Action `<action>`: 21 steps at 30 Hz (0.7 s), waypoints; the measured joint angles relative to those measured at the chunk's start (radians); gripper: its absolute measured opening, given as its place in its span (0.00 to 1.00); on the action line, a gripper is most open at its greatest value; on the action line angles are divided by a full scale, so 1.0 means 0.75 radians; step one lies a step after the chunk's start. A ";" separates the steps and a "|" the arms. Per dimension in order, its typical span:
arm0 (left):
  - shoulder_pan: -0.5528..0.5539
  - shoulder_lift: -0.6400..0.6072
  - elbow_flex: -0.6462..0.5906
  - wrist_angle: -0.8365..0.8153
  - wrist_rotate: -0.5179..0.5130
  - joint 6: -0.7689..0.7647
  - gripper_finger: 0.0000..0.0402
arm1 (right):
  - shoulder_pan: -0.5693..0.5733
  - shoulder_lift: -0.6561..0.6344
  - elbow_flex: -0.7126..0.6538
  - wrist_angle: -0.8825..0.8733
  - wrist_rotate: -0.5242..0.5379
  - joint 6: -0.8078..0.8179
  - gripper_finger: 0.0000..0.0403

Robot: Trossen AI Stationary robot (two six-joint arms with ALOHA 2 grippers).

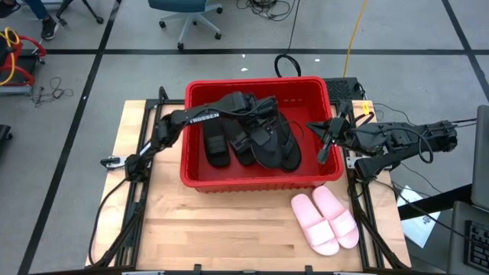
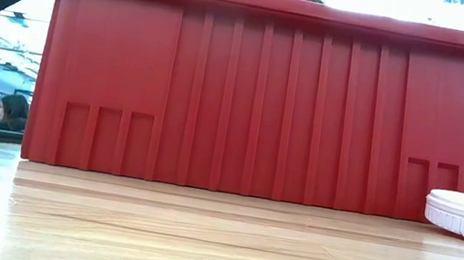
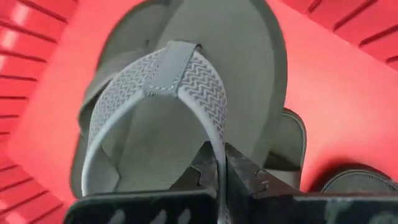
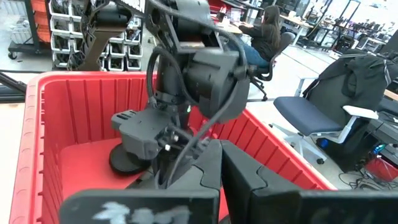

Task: Pick and place slides into bin
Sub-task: Put the black slipper into the red red container

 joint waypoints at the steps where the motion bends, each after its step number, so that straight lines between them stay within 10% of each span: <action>1: 0.003 0.005 -0.005 -0.003 0.001 -0.004 0.00 | 0.000 0.000 0.000 0.000 0.000 0.000 0.00; 21: 0.010 0.013 -0.246 0.265 -0.043 -0.028 0.00 | 0.000 -0.001 0.000 0.001 -0.001 0.004 0.00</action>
